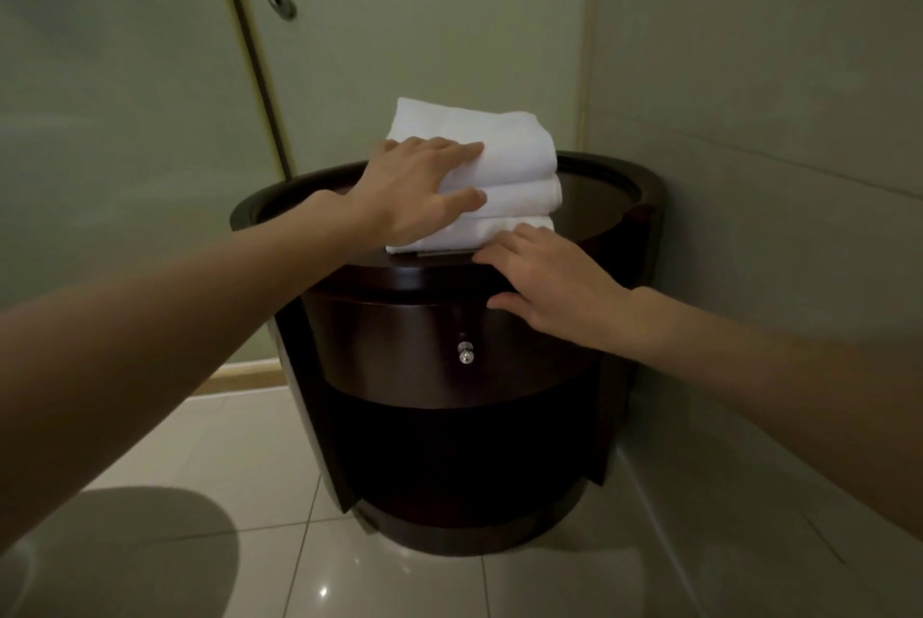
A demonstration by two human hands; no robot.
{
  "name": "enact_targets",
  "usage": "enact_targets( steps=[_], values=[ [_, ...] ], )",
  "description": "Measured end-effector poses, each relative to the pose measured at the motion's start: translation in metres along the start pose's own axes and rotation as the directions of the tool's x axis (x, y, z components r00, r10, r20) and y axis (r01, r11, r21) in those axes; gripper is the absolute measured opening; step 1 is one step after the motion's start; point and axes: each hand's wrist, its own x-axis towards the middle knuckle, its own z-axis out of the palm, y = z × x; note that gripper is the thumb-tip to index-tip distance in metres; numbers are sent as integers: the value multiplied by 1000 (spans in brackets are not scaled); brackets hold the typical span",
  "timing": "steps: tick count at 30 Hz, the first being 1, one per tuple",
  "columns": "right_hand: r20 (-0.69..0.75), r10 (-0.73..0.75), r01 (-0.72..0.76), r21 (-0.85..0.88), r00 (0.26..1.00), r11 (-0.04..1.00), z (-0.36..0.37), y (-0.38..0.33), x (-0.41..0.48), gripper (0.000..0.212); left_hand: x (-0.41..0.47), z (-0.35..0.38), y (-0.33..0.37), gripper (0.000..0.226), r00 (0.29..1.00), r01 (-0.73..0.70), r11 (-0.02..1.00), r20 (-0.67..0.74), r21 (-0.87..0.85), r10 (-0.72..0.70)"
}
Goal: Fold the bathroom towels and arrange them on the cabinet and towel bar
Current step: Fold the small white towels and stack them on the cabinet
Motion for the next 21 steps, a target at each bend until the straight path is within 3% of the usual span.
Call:
enact_targets(
  steps=[8,13,18,21],
  values=[
    [-112,21,-27,-53,993,998,9,-8,1,43,-2,2,1,86,999,-2,1000,-32,19,2],
    [-169,97,-122,-141,981,982,17,-21,4,46,-4,4,3,93,998,9,1000,-66,1,-9],
    [-155,134,-165,-205,979,965,16,-34,3,55,-7,7,-1,93,998,-27,1000,-58,10,27],
    [-106,118,-138,-202,987,970,11,-30,2,49,-9,8,-6,93,998,-55,997,-1,61,55]
  ],
)
